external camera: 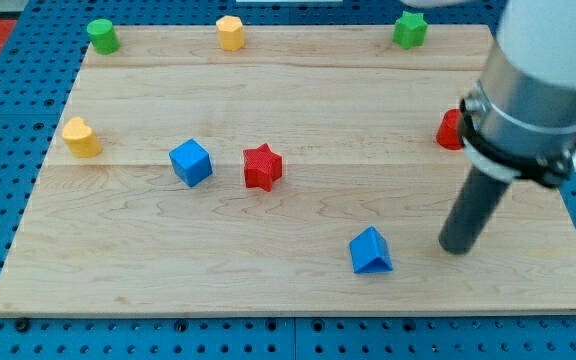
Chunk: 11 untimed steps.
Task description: Move the triangle to the bottom left
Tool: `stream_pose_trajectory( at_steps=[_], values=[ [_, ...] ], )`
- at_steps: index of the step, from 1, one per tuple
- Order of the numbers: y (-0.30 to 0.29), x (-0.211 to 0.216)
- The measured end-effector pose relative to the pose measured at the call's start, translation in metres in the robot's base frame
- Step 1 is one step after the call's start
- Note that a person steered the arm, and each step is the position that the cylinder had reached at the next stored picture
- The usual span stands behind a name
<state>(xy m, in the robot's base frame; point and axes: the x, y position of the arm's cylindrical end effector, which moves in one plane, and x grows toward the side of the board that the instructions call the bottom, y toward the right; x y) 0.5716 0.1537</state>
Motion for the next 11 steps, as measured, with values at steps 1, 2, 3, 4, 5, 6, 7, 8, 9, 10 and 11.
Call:
stream_pose_trajectory(
  at_steps=[1,2,3,4,5,6,7,8,9,10,11],
  values=[
    [-0.095,0.018],
    [-0.142,0.015],
    [-0.028,0.022],
    [0.019,-0.014],
    [-0.089,-0.021],
    [-0.222,-0.021],
    [-0.267,-0.018],
    [-0.164,-0.008],
    [-0.134,-0.053],
    [-0.203,-0.067],
    [-0.305,-0.064]
  ],
)
